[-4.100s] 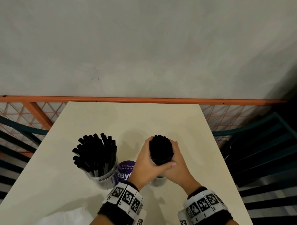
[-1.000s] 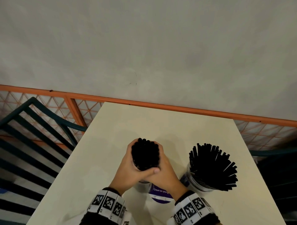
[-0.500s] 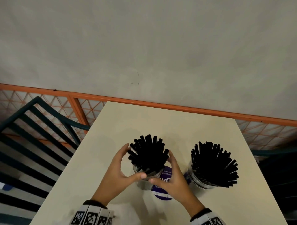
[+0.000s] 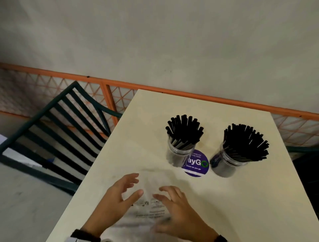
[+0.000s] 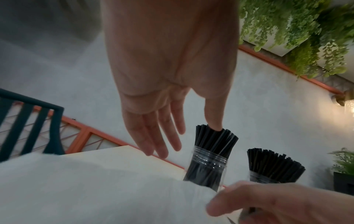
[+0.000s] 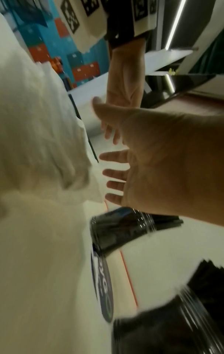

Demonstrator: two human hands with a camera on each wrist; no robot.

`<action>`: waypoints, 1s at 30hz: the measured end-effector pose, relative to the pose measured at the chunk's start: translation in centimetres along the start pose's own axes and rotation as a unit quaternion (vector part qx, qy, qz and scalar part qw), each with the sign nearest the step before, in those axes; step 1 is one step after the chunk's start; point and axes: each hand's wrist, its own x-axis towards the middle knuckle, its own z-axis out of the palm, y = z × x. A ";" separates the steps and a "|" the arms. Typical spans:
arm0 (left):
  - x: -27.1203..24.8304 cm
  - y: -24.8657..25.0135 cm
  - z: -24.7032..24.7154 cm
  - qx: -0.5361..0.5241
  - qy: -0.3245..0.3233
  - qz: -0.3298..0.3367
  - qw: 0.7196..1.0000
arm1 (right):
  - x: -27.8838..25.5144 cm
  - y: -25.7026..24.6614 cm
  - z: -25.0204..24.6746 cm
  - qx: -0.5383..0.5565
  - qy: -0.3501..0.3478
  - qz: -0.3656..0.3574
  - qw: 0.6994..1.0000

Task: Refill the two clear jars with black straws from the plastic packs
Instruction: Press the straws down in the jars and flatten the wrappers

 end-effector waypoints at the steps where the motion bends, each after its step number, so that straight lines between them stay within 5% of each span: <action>1: -0.9 -0.6 -0.1 0.010 -0.003 -0.003 1.000 | 0.1 -0.2 0.8 -0.037 -0.008 -0.003 0.999; 5: -3.8 -2.6 0.1 0.038 0.000 0.011 0.999 | 0.0 -0.8 3.0 -0.158 0.005 -0.013 0.987; 7: -4.8 -3.1 0.6 0.078 0.007 0.039 0.996 | -0.2 -1.3 3.1 -0.147 0.075 -0.017 0.986; 11: -5.8 -3.0 2.4 0.163 0.067 0.024 0.984 | -1.7 -2.9 1.2 0.037 0.166 -0.028 0.985; 13: -5.9 -2.0 3.2 0.165 0.048 0.004 0.985 | -3.3 -4.3 -0.2 0.154 0.193 -0.034 0.968; 19: -6.0 2.0 4.7 -0.050 -0.052 0.048 0.996 | -6.5 -7.5 -2.7 0.364 0.189 -0.130 0.903; 21: -6.5 2.8 5.4 -0.086 -0.081 0.086 0.989 | -6.9 -7.6 -2.9 0.362 0.200 -0.139 0.900; 25: -8.4 4.1 6.6 -0.145 0.033 0.078 0.986 | -8.4 -7.0 -2.5 0.217 0.263 -0.173 0.924; 28: -9.4 3.9 6.4 -0.273 0.084 0.029 0.958 | -9.8 -5.9 -0.9 0.037 0.180 -0.193 0.964; 30: -9.5 3.3 6.6 -0.343 0.054 -0.036 0.937 | -10.2 -4.8 0.3 -0.001 0.118 -0.186 0.975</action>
